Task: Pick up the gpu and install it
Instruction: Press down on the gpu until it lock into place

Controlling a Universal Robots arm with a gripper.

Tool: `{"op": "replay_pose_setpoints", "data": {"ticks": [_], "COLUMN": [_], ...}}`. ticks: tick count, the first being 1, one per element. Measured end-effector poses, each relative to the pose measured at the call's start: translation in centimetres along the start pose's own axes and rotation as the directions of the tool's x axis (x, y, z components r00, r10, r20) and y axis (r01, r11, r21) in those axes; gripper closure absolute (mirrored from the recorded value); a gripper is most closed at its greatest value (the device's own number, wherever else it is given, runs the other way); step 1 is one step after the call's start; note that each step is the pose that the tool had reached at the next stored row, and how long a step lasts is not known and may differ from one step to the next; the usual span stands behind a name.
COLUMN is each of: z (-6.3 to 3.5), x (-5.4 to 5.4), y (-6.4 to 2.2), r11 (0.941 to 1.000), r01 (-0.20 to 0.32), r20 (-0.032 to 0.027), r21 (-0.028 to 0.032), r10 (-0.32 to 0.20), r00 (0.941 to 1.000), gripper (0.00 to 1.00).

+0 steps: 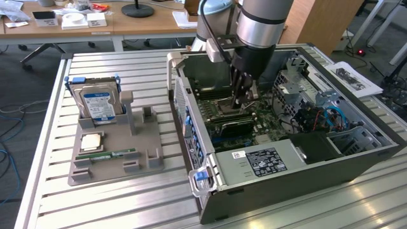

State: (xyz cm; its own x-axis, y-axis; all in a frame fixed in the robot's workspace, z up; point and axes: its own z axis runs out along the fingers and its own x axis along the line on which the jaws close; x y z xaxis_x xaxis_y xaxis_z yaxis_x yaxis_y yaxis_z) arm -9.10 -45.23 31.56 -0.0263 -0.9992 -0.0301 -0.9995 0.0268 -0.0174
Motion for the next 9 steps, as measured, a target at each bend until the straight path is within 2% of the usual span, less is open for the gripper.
{"op": "replay_pose_setpoints", "data": {"ticks": [2,9], "z": [-0.28,-0.29], "x": [-0.01,-0.01], "y": [-0.01,-0.01], "r11": [1.0000,1.0000], "r01": [0.000,0.000], "r20": [0.0000,0.0001], "r21": [0.0000,0.0000], "r10": [0.000,0.000], "r00": [1.0000,1.0000], "gripper": [0.89,0.89]}}
